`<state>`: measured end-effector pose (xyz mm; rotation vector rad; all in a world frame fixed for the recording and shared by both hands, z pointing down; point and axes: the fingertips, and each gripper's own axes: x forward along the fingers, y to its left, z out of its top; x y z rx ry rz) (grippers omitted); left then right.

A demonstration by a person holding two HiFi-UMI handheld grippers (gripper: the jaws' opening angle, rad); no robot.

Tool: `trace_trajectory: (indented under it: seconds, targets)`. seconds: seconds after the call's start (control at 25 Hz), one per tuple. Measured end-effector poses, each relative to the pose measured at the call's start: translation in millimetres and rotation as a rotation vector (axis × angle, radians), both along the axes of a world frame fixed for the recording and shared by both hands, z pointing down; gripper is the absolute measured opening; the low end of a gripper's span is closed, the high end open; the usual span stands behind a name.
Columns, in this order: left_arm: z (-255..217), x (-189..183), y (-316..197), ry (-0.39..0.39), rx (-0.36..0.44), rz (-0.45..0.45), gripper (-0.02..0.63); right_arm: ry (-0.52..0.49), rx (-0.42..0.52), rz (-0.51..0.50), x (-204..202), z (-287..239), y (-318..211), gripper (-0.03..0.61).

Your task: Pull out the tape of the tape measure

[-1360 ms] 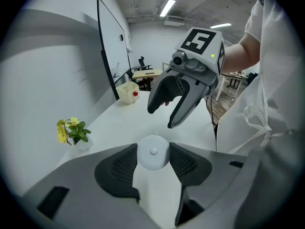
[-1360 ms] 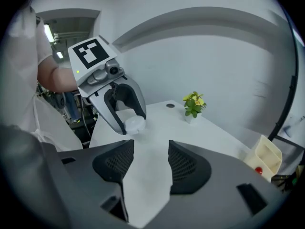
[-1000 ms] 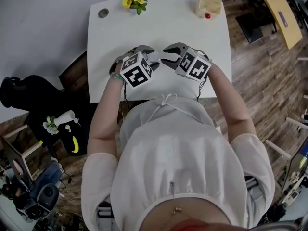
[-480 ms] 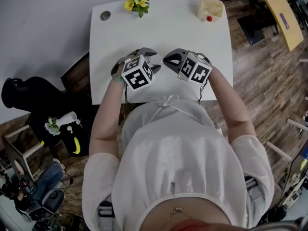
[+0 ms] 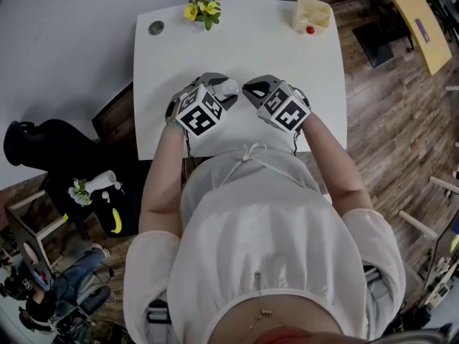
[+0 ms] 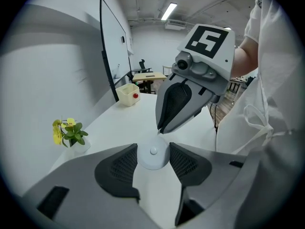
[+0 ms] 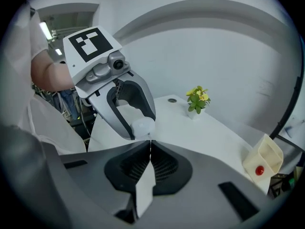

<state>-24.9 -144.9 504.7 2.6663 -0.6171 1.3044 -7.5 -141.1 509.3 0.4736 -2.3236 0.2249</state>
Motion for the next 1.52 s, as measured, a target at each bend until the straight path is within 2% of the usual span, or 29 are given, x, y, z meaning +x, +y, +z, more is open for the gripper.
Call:
trace_trajectory:
  seconds: [0.24, 0.44, 0.76, 0.92, 1.16, 1.32, 1.44, 1.52]
  targets:
    - [4, -22, -8, -0.020, 0.002, -0.070, 0.227, -0.006, -0.014, 0.126, 21, 5, -8, 0.009]
    - [-2, -26, -11, 0.012, 0.007, -0.104, 0.227, -0.049, -0.033, 0.216, 32, 1, -13, 0.008]
    - [-4, -19, -7, 0.028, 0.013, -0.114, 0.227, -0.051, -0.051, 0.288, 44, 2, -12, 0.008]
    - [-6, -31, -12, -0.006, 0.026, -0.147, 0.227, -0.041, -0.053, 0.359, 66, 2, -20, 0.008]
    - [-12, -42, -15, 0.018, 0.028, -0.175, 0.227, -0.056, -0.037, 0.383, 82, -1, -27, 0.009]
    - [-7, -45, -16, -0.005, 0.024, -0.179, 0.227, -0.021, -0.029, 0.396, 88, 8, -31, 0.008]
    - [-1, -60, -18, -0.045, 0.024, -0.212, 0.227, -0.006, -0.043, 0.439, 103, 12, -34, 0.008]
    - [0, -69, -20, -0.042, 0.020, -0.233, 0.227, -0.012, -0.054, 0.465, 113, 14, -37, 0.008]
